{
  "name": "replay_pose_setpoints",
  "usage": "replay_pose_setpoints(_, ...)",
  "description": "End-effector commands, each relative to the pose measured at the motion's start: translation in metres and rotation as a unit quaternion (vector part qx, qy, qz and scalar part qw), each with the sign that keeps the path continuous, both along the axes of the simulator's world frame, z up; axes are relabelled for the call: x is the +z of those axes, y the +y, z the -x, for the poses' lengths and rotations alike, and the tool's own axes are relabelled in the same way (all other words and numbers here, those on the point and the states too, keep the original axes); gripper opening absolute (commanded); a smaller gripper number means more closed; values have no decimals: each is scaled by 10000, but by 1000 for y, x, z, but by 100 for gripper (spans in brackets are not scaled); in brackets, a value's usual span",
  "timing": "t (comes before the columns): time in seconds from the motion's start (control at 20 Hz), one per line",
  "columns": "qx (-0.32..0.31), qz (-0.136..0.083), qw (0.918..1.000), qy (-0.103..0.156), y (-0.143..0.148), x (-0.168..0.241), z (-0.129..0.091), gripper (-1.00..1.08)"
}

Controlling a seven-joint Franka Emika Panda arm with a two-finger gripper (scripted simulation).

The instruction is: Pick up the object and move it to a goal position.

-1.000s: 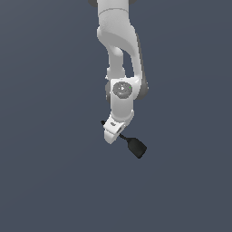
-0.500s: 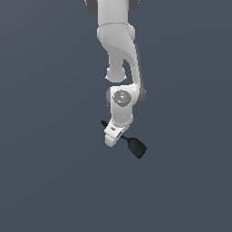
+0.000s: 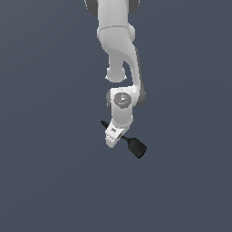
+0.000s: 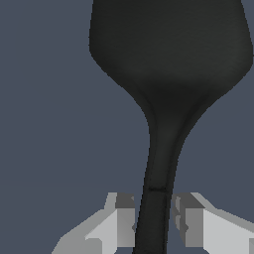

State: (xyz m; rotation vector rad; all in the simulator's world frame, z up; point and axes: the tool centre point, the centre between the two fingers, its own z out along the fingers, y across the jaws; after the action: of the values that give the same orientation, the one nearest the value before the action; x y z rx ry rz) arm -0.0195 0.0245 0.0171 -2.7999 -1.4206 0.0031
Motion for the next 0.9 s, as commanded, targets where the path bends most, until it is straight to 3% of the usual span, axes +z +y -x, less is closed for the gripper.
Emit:
replay_pose_setpoints(0.0, -14, 5, 10000, -13, -2, 0, -1, -100)
replay_pose_setpoints(0.45, 0, -1, 10000, -2, -1, 7, -1, -100)
replay_pose_setpoints(0.85, 0, -1, 10000, -2, -11, 52, -5, -100)
